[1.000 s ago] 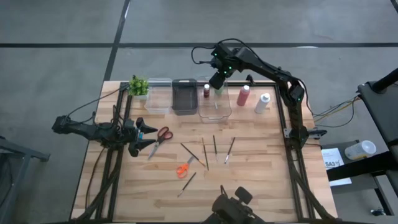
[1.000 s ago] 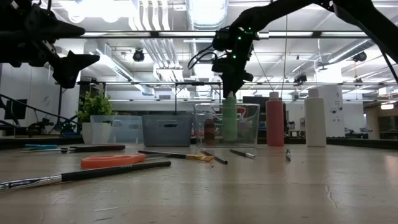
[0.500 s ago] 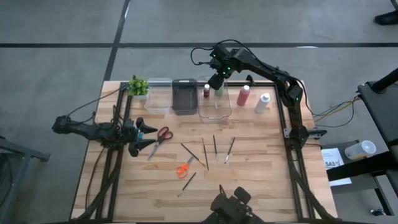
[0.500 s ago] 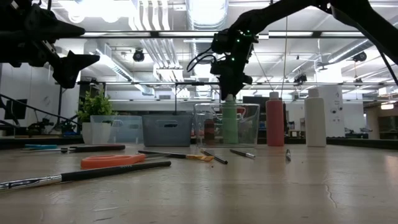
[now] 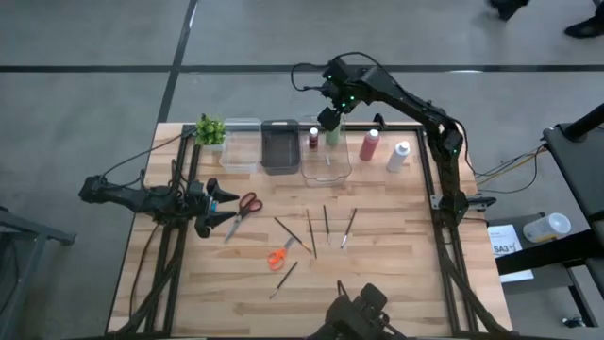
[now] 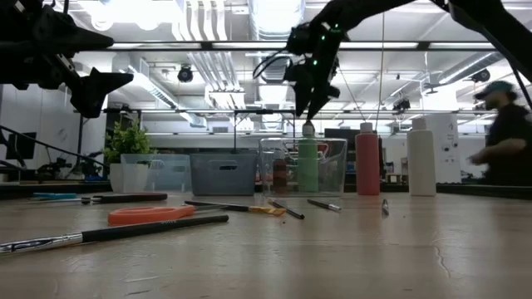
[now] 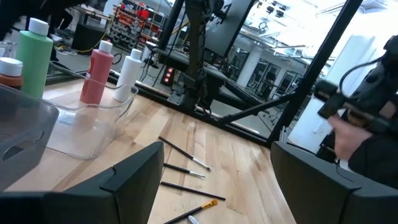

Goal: Pick & Place Paint Supplies
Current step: Put the green paint bottle into the right transparent bin, then put the pink paint bottle into the right transparent bin

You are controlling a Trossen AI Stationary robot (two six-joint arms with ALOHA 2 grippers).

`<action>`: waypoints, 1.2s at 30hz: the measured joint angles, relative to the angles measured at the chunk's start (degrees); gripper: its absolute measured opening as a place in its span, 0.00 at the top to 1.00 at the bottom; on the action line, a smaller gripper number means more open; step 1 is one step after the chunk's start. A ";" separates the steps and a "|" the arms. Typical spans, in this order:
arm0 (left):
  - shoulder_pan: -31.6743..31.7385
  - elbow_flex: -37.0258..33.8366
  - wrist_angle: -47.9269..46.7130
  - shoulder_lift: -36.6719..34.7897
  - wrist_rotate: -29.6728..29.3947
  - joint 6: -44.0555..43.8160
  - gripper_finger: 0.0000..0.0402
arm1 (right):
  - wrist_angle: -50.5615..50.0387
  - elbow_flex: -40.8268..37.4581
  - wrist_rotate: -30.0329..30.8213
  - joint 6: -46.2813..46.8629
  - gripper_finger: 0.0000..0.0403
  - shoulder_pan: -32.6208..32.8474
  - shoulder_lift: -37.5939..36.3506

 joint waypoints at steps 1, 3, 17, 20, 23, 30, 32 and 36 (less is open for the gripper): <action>-0.01 0.00 0.01 0.00 0.01 0.00 0.25 | -1.28 0.84 0.46 0.06 0.37 0.00 -0.54; -0.01 0.00 -0.01 0.00 0.00 0.00 0.25 | -4.63 2.30 1.14 0.12 0.37 0.00 -1.56; -0.01 0.00 0.01 -0.01 0.01 0.00 0.25 | -11.77 -8.40 5.80 8.26 0.37 -0.04 -14.64; 0.00 0.00 0.00 -0.02 -0.01 0.00 0.25 | -10.54 -14.36 6.13 10.04 0.37 -0.04 -18.15; -0.01 0.00 0.01 0.00 -0.01 0.00 0.25 | -7.91 -21.20 7.28 11.29 0.37 -0.04 -21.93; 0.01 0.00 -0.01 -0.02 -0.01 0.00 0.25 | 2.67 -35.63 7.32 14.70 0.37 -0.63 -30.11; 0.01 0.00 0.00 -0.02 -0.01 0.00 0.25 | 6.19 -38.74 7.32 14.79 0.37 -0.89 -32.00; -0.01 0.00 0.01 -0.02 0.01 0.00 0.25 | 10.94 -43.83 7.31 15.53 0.37 -1.59 -34.39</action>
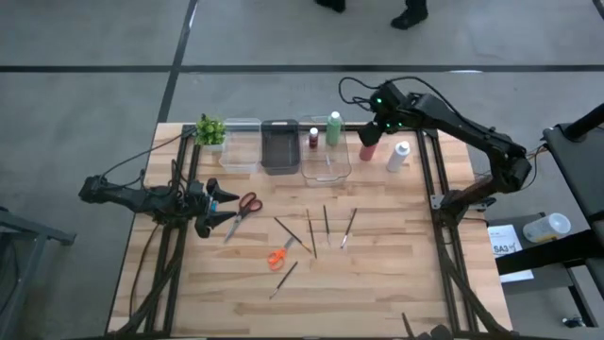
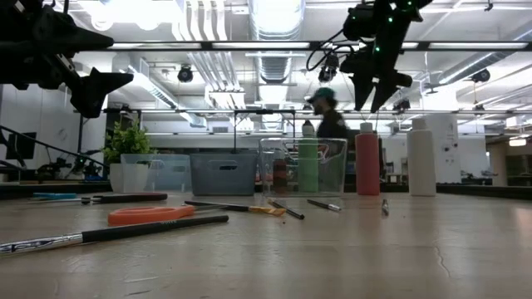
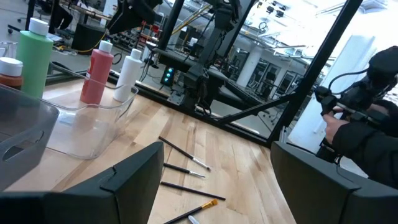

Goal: Pick & Place Paint Supplies
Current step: Put the pink paint bottle into the right transparent bin

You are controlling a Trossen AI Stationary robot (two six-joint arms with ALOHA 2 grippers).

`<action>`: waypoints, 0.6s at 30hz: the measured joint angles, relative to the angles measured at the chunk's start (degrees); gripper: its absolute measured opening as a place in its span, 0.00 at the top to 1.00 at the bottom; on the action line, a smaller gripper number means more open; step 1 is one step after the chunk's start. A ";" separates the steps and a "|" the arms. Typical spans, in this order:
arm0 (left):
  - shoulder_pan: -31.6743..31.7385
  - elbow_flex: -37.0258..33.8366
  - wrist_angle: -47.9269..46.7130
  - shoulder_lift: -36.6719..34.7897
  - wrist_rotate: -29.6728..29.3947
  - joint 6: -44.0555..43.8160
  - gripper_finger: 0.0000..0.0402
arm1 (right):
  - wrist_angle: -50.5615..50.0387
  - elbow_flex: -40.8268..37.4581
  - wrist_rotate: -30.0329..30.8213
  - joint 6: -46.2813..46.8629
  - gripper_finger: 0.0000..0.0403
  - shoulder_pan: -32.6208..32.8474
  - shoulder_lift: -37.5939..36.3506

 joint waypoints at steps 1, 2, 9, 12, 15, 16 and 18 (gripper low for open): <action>0.01 0.00 0.00 0.01 -0.01 0.00 0.25 | 0.76 -0.91 -0.08 0.07 0.37 -0.18 -0.39; 0.00 0.00 -0.02 0.02 -0.01 0.00 0.25 | 1.10 -1.65 -0.10 0.06 0.37 -0.38 -0.51; 0.02 0.00 0.00 0.02 -0.01 0.00 0.25 | 5.89 -5.09 -0.23 -0.82 0.37 -1.15 0.52; 0.02 0.00 -0.02 0.00 -0.01 0.00 0.25 | 5.98 -5.58 -0.26 -0.98 0.37 -1.68 1.24; 0.01 0.00 -0.01 0.01 0.00 0.00 0.25 | 6.09 -5.60 -0.25 -1.75 0.37 -1.94 2.05; 0.00 0.00 -0.02 0.01 -0.02 0.00 0.25 | 6.22 -5.60 -0.26 -1.96 0.37 -2.01 2.32; 0.00 0.00 -0.02 0.02 -0.01 -0.01 0.25 | 6.66 -5.61 -0.32 -2.10 0.37 -2.02 2.85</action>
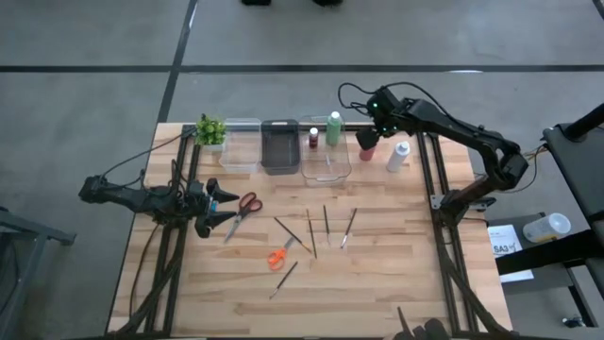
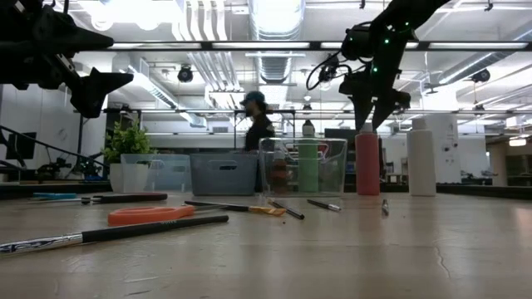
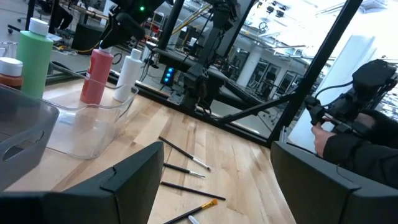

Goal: Pick & Place Paint Supplies
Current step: Put the pink paint bottle into the right transparent bin

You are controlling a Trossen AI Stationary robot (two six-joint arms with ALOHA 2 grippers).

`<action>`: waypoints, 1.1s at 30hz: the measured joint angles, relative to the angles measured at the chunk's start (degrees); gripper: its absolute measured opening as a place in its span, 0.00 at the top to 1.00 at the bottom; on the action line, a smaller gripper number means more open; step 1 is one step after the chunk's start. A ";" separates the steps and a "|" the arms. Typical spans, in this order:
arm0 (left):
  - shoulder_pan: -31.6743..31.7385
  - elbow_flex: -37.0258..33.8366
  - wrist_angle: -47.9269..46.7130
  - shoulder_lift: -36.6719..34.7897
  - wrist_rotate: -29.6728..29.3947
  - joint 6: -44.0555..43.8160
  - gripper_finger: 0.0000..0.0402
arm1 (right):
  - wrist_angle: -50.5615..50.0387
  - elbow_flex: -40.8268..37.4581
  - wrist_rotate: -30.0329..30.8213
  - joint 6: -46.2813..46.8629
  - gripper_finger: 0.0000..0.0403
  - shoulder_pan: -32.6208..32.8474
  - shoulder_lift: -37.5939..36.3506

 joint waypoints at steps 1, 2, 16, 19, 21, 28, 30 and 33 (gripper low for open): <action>0.02 0.00 0.02 -0.02 -0.01 0.01 0.25 | 0.11 -0.04 -0.09 0.00 0.37 0.01 0.24; 0.02 0.00 0.02 -0.02 0.01 0.01 0.25 | 0.17 -0.06 -0.15 -0.02 0.37 0.03 0.38; 0.02 0.00 0.00 -0.02 -0.01 0.01 0.25 | 0.03 -0.10 -0.98 0.46 0.62 0.03 0.97; 0.00 0.00 0.00 -0.01 0.00 0.01 0.25 | -0.18 -0.11 -1.01 0.62 0.68 0.03 0.97; 0.01 0.00 0.00 0.00 0.01 0.01 0.25 | -0.28 -0.10 -0.98 0.66 0.71 0.03 0.97; 0.01 0.00 0.01 -0.02 0.00 0.01 0.25 | -0.35 -0.10 -1.06 1.33 0.72 0.08 0.96; 0.01 0.00 0.00 -0.01 -0.01 0.01 0.25 | -0.41 -0.10 -1.16 1.31 0.72 0.09 0.91; 0.00 0.00 0.00 0.00 -0.01 0.01 0.25 | -2.54 1.13 -1.46 1.24 0.72 0.07 0.91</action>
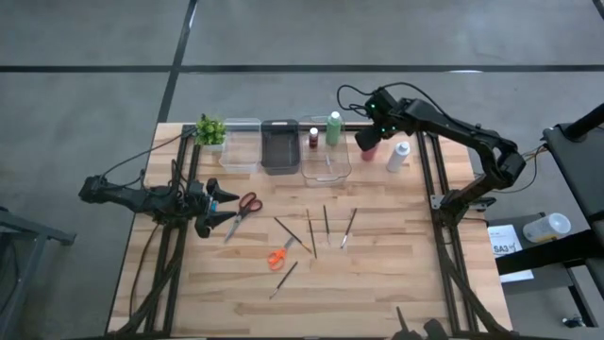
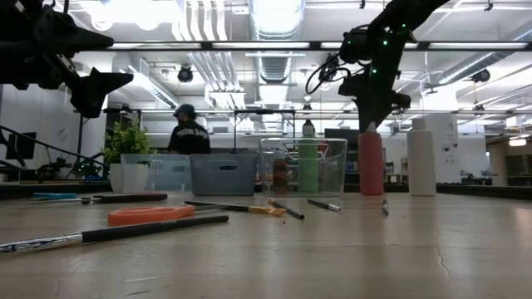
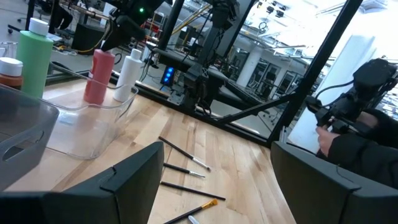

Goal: Pick & Place Paint Supplies
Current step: Put the pink paint bottle into the right transparent bin

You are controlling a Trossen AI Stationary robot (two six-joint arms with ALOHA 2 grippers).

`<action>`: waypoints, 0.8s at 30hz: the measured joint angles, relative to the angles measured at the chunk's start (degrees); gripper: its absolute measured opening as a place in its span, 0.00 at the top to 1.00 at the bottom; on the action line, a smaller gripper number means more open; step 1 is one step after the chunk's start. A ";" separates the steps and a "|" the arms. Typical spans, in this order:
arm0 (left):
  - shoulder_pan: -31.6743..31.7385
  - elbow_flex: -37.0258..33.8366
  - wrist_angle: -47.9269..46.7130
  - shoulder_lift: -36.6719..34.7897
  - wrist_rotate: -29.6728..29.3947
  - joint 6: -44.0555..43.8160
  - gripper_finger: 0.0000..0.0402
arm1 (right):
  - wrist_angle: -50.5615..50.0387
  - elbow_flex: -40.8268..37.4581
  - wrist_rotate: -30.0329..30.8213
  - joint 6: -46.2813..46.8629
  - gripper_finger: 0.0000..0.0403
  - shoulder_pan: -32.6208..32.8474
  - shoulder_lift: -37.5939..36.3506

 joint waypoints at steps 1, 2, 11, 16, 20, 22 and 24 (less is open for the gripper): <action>0.01 0.00 0.02 -0.01 0.02 0.00 0.25 | -0.79 0.76 0.00 -0.22 0.72 0.00 -0.09; 0.01 0.00 0.01 -0.02 0.02 0.00 0.25 | -1.42 1.81 0.00 -0.51 0.72 0.00 -0.20; 0.02 0.00 0.01 -0.01 0.01 0.00 0.25 | -9.77 16.77 -0.57 -4.89 0.72 0.54 -0.63; 0.00 0.00 0.00 -0.02 0.00 0.00 0.25 | -12.37 24.22 -1.65 -7.86 0.72 2.42 -0.66; 0.02 0.00 0.02 0.00 0.00 0.00 0.25 | -11.84 27.19 -2.50 -10.49 0.72 4.82 -0.66; 0.01 0.00 0.01 -0.02 0.01 0.00 0.25 | -11.04 27.57 -2.99 -11.22 0.72 6.33 -0.66; 0.00 0.00 0.00 0.00 0.00 0.00 0.25 | -9.42 27.51 -3.14 -11.97 0.72 7.95 -0.60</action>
